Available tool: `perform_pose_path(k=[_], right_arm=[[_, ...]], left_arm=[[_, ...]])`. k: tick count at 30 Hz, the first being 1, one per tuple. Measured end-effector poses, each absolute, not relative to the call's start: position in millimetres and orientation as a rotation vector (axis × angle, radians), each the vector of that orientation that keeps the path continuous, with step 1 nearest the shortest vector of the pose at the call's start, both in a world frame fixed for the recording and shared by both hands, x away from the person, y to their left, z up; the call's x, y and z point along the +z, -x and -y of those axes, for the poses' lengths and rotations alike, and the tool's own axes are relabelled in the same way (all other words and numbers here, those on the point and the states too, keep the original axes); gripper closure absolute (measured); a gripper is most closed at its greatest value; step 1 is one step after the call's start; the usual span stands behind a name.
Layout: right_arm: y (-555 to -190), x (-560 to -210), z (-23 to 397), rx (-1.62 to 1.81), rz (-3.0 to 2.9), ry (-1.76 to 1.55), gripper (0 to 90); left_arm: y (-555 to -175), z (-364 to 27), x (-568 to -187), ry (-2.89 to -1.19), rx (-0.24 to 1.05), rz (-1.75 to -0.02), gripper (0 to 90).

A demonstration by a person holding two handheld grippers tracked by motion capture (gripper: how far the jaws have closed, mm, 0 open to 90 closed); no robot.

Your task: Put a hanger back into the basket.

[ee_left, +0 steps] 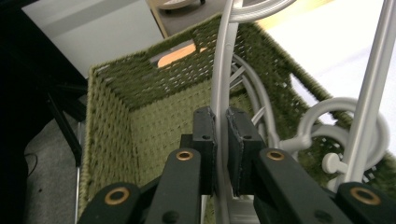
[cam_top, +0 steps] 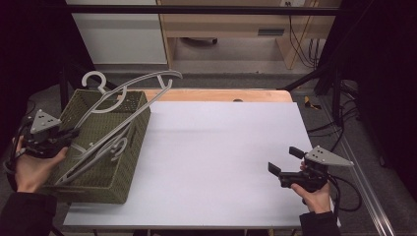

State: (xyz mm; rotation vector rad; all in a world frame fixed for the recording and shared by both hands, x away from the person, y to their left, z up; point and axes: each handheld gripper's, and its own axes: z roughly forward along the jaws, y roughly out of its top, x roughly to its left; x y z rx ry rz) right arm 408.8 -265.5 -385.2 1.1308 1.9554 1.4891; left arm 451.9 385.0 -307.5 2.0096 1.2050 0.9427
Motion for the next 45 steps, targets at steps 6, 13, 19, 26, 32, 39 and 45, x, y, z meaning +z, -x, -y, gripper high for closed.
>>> perform_pose_path(k=[6,13,19,26,32,39,45], right_arm=[[-408.3,-384.7,265.7,1.494,-1.952,-1.131,2.3],[-408.7,-385.1,265.1,1.489,-1.955,-1.133,2.3],[-409.1,-385.6,264.7,1.485,-1.96,-1.129,2.3],[-408.8,-385.4,264.5,1.489,-1.961,-1.131,2.3],[-409.2,-385.6,264.5,1.484,-1.962,-1.129,2.3],[-409.4,-385.8,264.2,1.486,-1.962,-1.128,2.3],[-409.4,-385.9,263.4,1.485,-1.961,-1.133,2.3]], left_arm=[[-454.5,-403.7,-313.9,-1.995,0.949,-1.261,82.6],[-455.2,-424.7,-325.2,-1.997,0.951,-1.325,82.6],[-454.9,-437.2,-332.1,-2.001,0.961,-1.365,82.6],[-454.9,-446.4,-339.7,-2.012,0.974,-1.407,82.6],[-455.4,-455.2,-346.4,-2.044,0.986,-1.447,82.6],[-453.2,-460.7,-351.6,-2.088,1.028,-1.475,82.6],[-452.6,-466.4,-353.5,-2.093,1.03,-1.496,82.6]])
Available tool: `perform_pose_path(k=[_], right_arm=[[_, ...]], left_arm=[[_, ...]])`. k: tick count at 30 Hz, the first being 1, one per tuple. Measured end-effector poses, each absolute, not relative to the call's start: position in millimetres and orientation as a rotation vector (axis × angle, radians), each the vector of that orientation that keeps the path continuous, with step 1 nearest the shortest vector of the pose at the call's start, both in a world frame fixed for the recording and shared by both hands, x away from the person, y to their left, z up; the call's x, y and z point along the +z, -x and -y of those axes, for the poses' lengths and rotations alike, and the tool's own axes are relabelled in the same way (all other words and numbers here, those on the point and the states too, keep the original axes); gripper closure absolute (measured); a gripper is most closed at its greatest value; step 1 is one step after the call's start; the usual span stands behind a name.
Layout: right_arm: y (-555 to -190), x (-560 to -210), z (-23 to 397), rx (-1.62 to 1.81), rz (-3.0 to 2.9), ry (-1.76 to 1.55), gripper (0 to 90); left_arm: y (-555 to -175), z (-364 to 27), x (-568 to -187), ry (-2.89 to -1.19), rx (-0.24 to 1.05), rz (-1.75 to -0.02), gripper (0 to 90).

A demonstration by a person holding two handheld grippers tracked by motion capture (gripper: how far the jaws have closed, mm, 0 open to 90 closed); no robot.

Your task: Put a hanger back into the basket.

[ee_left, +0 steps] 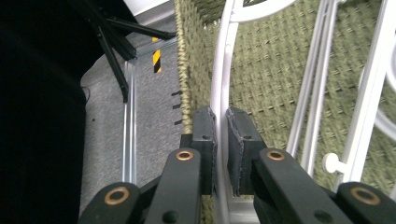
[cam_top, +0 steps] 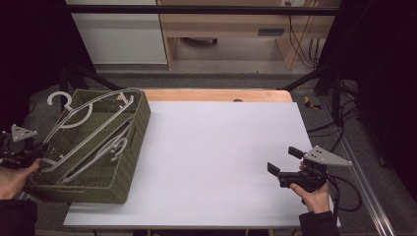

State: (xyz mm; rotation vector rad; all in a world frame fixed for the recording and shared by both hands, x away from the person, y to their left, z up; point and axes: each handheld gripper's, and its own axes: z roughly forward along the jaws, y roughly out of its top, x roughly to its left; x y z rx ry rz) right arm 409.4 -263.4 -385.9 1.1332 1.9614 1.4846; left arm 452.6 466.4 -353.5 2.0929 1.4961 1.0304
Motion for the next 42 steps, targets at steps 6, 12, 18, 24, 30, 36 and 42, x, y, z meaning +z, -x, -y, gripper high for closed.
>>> perform_pose_path(k=[6,12,18,24,30,36,42], right_arm=[[-409.6,-385.9,263.5,1.485,-1.961,-1.133,2.4],[-409.7,-386.3,262.4,1.482,-1.963,-1.132,2.4],[-409.6,-386.1,262.2,1.484,-1.965,-1.13,2.4],[-408.8,-385.2,262.5,1.488,-1.964,-1.132,2.4],[-409.1,-385.5,261.6,1.485,-1.968,-1.125,2.3],[-408.7,-384.9,262.9,1.488,-1.966,-1.122,2.4],[-408.7,-384.9,261.9,1.487,-1.964,-1.121,2.3]], left_arm=[[-454.9,-465.6,-360.9,-2.123,1.046,-1.513,82.5],[-459.0,-460.2,-371.3,-2.164,1.052,-1.513,82.5],[-459.1,-457.3,-374.3,-2.186,1.031,-1.506,82.3],[-453.5,-462.9,-370.3,-2.106,0.917,-1.482,81.7],[-449.1,-463.7,-371.6,-2.064,0.866,-1.477,81.4],[-438.5,-465.6,-370.7,-1.985,0.875,-1.395,81.6],[-429.2,-459.7,-370.4,-1.962,0.905,-1.342,81.0]])
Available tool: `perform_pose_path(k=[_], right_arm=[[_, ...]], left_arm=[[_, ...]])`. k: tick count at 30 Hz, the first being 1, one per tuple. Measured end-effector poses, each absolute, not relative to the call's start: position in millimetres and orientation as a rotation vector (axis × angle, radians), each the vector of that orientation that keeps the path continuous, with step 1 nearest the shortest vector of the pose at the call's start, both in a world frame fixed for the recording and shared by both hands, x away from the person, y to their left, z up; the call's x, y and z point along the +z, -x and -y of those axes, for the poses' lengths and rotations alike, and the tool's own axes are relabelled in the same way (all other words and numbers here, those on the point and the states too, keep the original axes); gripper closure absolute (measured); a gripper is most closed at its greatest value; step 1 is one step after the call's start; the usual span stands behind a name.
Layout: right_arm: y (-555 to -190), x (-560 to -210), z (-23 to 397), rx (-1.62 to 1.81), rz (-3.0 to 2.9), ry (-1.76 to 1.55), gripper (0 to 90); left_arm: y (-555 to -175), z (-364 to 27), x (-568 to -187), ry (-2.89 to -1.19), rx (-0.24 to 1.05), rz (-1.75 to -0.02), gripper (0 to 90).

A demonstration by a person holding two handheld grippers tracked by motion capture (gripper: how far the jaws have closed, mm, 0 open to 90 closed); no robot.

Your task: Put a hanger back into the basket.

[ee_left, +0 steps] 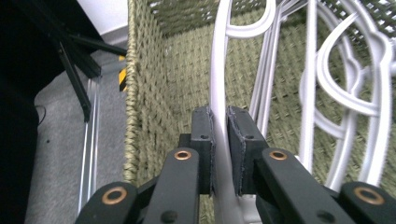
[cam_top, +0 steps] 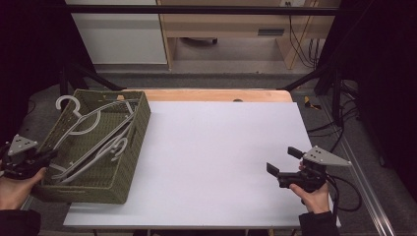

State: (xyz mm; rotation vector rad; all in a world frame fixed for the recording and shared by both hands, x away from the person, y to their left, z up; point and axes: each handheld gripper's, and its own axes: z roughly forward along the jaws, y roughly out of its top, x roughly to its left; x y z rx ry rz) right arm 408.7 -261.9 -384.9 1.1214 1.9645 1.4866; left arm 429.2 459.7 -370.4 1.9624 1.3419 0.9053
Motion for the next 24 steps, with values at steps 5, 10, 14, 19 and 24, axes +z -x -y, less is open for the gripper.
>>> perform_pose_path(k=[5,10,14,19,24], right_arm=[[-408.2,-384.4,262.9,1.489,-1.965,-1.117,2.3],[-407.7,-383.5,263.1,1.492,-1.96,-1.12,2.3],[-407.6,-383.5,262.9,1.492,-1.958,-1.12,2.3],[-407.6,-383.4,262.9,1.491,-1.958,-1.12,2.3],[-406.8,-382.5,263.2,1.502,-1.961,-1.114,2.3]], left_arm=[[-422.1,-453.7,-367.3,-1.963,0.889,-1.291,79.6],[-415.6,-444.6,-362.8,-1.996,0.884,-1.229,78.7],[-415.1,-434.8,-362.3,-2.084,0.845,-1.199,78.1],[-415.3,-427.8,-361.0,-2.173,0.799,-1.176,77.7],[-416.0,-420.7,-359.6,-2.227,0.761,-1.177,76.9]])
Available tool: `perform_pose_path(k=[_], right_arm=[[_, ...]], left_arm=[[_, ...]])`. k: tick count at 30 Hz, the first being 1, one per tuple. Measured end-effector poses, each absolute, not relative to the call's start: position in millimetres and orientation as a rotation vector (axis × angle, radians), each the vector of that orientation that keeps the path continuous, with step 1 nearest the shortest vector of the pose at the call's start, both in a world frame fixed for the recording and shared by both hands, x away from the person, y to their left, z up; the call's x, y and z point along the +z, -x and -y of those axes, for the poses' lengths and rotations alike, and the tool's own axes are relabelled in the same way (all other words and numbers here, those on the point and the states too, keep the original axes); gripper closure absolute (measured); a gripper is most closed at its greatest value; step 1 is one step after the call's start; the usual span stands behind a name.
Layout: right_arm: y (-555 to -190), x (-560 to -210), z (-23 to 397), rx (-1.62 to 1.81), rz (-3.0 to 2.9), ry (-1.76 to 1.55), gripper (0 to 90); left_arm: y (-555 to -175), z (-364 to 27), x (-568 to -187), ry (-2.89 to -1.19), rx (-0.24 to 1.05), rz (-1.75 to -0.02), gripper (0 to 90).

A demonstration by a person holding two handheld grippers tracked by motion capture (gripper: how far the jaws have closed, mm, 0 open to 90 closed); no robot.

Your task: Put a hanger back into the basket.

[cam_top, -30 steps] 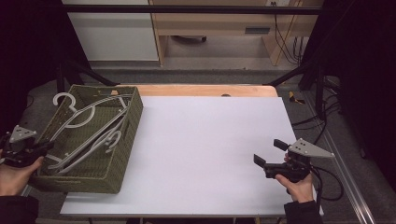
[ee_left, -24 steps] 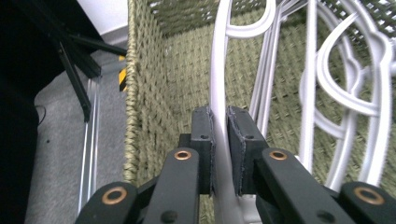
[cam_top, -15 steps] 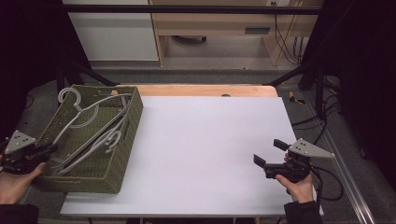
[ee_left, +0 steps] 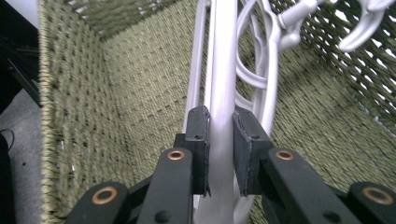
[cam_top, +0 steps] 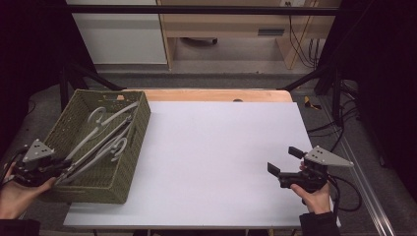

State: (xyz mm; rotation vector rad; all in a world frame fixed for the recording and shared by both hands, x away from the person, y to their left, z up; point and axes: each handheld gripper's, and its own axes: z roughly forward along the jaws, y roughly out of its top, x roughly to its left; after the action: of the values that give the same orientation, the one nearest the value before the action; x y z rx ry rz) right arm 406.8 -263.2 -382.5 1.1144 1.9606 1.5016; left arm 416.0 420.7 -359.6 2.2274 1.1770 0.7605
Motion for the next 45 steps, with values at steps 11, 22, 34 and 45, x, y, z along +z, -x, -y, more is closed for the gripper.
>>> perform_pose_path(k=[11,22,34,45], right_arm=[[-406.8,-382.4,263.1,1.495,-1.962,-1.111,2.3],[-406.1,-381.4,264.0,1.501,-1.959,-1.109,2.3],[-405.5,-381.1,264.6,1.5,-1.953,-1.113,2.3],[-406.5,-382.7,263.8,1.497,-1.961,-1.115,2.2]], left_arm=[[-415.8,-405.4,-362.6,-2.242,0.713,-1.16,72.9],[-439.7,-372.8,-365.5,-2.246,0.696,-1.147,64.1],[-445.0,-374.0,-374.6,-2.323,0.679,-1.152,78.8],[-436.6,-386.6,-366.8,-2.176,0.705,-1.203,65.8]])
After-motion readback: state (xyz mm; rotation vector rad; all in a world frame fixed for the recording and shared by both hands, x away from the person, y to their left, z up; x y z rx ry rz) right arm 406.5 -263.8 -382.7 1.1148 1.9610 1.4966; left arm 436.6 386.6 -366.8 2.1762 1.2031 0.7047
